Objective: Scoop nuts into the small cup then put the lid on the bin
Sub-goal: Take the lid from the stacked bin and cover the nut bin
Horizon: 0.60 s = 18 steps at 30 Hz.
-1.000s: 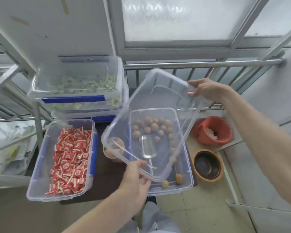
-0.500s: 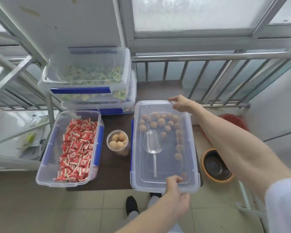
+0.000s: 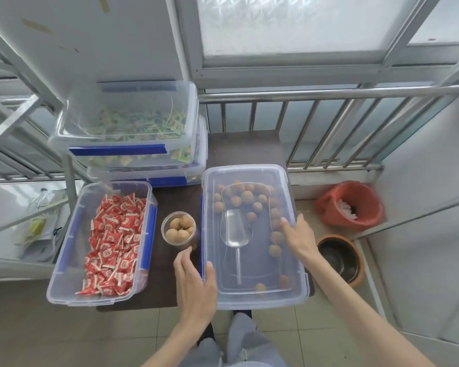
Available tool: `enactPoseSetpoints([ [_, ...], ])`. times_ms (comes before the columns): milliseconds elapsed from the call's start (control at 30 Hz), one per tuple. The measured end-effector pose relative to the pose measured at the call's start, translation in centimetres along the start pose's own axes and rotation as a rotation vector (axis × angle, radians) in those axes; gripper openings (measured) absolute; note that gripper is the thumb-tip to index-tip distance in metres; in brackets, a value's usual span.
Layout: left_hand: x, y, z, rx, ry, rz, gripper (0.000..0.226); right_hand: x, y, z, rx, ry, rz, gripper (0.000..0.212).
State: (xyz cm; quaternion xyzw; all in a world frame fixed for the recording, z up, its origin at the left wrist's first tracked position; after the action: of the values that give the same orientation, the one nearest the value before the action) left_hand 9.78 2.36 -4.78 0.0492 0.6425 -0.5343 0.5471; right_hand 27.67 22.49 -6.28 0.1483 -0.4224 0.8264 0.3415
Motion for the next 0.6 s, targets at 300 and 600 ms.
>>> enactPoseSetpoints([
  [300,1.0,3.9,0.1,0.239,-0.014,0.129,0.066,-0.6,0.5,1.1,-0.044,-0.071,-0.181,0.054],
  [600,1.1,3.8,-0.1,0.211,-0.004,0.171,0.064,-1.2,0.7,0.6,-0.012,-0.048,-0.134,0.058],
])
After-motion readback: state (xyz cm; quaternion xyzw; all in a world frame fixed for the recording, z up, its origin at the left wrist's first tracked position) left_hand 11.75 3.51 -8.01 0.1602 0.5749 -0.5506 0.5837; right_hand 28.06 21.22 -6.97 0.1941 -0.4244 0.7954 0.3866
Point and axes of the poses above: each hand's wrist, its own z-axis away from the middle knuckle, its own y-axis out of the palm, x = y × z, the point moved 3 cm from there along -z, towards the middle knuckle, and after that the axes turned 12 degrees about y, right-handed, at the moved point
